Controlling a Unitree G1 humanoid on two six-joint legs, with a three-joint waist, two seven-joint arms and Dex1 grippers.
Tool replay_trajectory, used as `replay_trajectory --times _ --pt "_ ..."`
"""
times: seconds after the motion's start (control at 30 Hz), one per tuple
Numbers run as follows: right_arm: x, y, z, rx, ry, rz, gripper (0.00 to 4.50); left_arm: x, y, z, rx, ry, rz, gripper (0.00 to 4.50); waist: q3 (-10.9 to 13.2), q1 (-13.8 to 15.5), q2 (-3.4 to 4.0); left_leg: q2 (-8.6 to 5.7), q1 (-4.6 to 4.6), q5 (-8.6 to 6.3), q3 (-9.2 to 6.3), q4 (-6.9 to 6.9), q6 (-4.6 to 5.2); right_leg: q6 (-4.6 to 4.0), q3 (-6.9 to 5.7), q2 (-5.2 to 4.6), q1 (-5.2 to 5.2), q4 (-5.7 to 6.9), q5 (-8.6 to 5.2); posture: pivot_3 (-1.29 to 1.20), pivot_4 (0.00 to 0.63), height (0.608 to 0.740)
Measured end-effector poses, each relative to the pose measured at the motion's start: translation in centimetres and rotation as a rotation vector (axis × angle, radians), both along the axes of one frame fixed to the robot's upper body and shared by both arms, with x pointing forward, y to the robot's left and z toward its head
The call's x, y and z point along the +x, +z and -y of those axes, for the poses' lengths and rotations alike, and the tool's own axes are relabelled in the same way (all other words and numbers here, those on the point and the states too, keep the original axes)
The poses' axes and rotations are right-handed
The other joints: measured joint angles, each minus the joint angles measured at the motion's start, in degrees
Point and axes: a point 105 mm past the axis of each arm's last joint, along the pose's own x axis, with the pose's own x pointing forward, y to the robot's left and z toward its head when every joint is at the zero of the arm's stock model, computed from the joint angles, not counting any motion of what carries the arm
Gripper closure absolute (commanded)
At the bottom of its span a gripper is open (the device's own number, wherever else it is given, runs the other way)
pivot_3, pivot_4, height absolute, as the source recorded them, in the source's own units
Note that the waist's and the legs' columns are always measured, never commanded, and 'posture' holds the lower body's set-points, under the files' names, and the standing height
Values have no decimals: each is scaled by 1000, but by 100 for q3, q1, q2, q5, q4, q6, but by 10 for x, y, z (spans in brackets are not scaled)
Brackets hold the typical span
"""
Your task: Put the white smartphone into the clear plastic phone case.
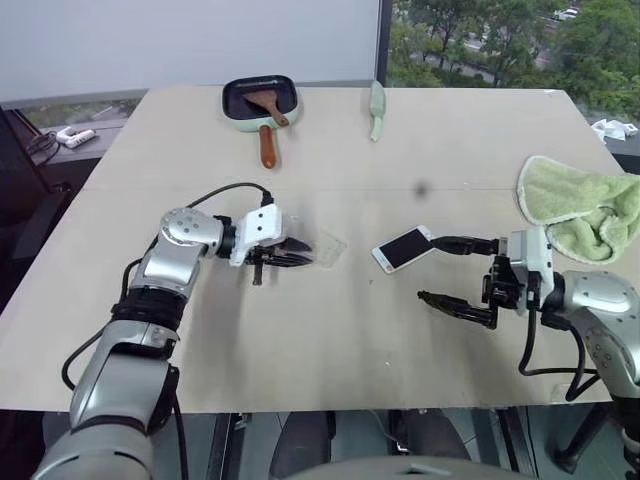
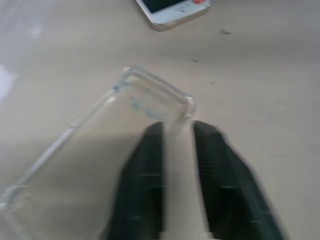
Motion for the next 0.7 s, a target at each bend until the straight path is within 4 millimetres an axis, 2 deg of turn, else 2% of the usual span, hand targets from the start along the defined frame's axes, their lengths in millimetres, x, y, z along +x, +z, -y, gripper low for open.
replay_trajectory --times 0.1,0.2,0.5,0.53,0.6,0.67,0.7 --pt "0 -1 -1 0 2 -1 0 1 -4 -4 29 -14 1 2207 0 -2 0 -1 0 0 3 0 0 0 1 -1 0 -1 0 0 150 740" --pt "0 -1 -1 0 -2 0 0 -2 -24 -11 92 -14 -60 2207 0 -7 0 0 0 0 1 0 0 0 0 1 0 0 0 0 150 740" --pt "0 -3 0 0 -19 -7 0 13 -26 -10 185 -30 -46 2207 -14 11 13 -4 31 1 -2 3 1 -1 0 -1 26 9 1 0 150 740" --pt "0 -3 0 0 -19 -8 0 14 -27 -10 186 -27 -49 2703 -15 13 15 -4 48 2 -3 3 1 -2 0 -1 40 11 0 0 150 740" --pt "0 -3 1 0 -20 -10 0 15 -31 -9 181 -23 -66 3361 -15 13 16 -4 96 1 -2 2 1 -16 1 0 84 10 -14 0 150 740" --pt "-1 -2 0 -3 -17 -7 0 18 -31 -9 174 1 -65 4328 -16 8 14 -2 113 1 -4 3 1 0 2 -1 105 9 -27 0 150 740" --pt "-1 -3 0 -3 -17 -8 0 19 -31 -9 173 6 -62 4427 -16 7 14 -2 113 1 -3 4 1 0 3 -1 105 9 -26 0 150 740"
